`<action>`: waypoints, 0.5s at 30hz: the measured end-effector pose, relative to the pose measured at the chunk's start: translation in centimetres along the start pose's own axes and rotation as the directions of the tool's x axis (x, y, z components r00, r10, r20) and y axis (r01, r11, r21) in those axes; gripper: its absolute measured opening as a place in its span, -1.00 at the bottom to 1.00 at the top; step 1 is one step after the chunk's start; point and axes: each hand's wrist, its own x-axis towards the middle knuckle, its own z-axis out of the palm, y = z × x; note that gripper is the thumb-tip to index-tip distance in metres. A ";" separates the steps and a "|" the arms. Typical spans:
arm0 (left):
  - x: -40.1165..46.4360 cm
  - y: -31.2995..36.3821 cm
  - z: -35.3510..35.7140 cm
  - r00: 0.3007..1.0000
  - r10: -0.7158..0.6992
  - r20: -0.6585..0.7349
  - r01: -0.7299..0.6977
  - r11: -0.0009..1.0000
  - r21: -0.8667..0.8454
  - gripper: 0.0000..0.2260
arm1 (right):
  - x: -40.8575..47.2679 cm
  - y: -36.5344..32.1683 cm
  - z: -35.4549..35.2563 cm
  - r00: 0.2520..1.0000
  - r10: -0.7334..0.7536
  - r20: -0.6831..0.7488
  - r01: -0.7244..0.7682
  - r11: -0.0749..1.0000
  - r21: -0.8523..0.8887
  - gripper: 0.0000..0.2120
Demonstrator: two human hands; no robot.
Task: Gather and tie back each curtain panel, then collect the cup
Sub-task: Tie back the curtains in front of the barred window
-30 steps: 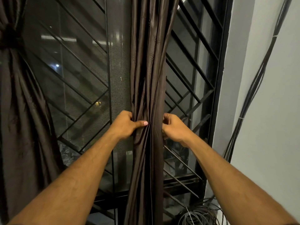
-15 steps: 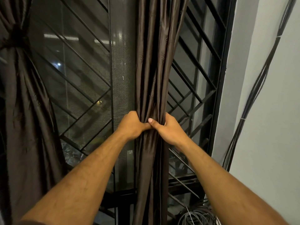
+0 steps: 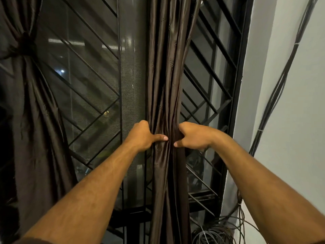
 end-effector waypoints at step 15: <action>-0.1 -0.1 2.4 0.997 -0.038 -0.063 0.018 0.955 -0.297 -0.58 | -0.2 0.1 4.2 0.980 0.102 -0.168 0.022 0.794 0.608 -0.88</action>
